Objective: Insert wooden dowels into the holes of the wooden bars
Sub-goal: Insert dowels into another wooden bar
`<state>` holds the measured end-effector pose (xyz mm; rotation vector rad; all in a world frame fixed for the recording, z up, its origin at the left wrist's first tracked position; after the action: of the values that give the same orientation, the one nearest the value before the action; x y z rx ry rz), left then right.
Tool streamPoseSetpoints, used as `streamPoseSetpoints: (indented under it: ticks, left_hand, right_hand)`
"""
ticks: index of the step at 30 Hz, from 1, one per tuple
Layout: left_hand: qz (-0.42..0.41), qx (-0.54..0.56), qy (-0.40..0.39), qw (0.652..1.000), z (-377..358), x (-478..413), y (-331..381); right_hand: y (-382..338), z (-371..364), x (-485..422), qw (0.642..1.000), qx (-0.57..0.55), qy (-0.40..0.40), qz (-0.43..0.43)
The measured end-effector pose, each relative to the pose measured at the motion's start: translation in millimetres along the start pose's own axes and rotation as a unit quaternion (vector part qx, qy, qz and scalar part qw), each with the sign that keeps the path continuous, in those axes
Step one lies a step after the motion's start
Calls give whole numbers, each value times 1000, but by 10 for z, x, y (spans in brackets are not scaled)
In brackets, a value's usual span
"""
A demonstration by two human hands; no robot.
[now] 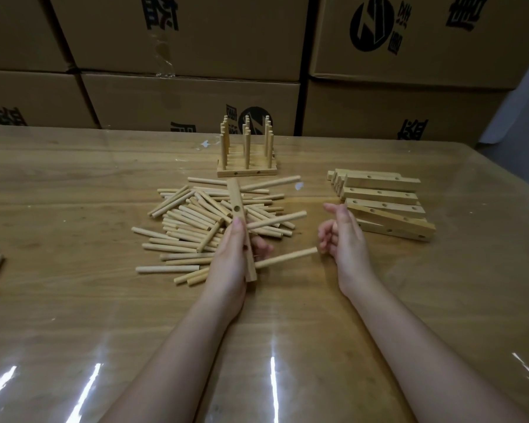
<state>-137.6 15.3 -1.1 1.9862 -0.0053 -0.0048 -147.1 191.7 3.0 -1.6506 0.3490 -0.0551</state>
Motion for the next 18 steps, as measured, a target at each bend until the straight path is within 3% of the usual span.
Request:
streamPoseSetpoints:
  ticks: [4, 6, 10, 14, 18]
  left_hand:
    - [52, 123, 17, 991, 34, -40, 17]
    - [69, 143, 23, 987, 42, -51, 15]
    - [95, 179, 7, 979, 36, -59, 26]
    - [108, 242, -18, 964, 44, -52, 28]
    - [118, 241, -55, 962, -1, -24, -29]
  right_hand:
    - [15, -112, 69, 994, 70, -87, 21]
    - [23, -177, 111, 986, 94, -132, 27]
    - [-15, -202, 127, 985, 30, -168, 25]
    - [2, -331, 229, 959, 103, -263, 11]
    - [72, -441, 329, 961, 136, -241, 0]
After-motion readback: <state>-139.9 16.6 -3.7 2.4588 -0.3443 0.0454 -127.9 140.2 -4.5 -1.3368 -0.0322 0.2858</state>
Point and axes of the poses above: each hand's wrist, its own x-axis away from the middle knuckle, its own z-axis out of the back of the hand, y = z × x, the point moved 3 cm from there along -x, towards the middle knuckle, and after that the axes turned 3 degrees about -x, right-handed, at the moved point
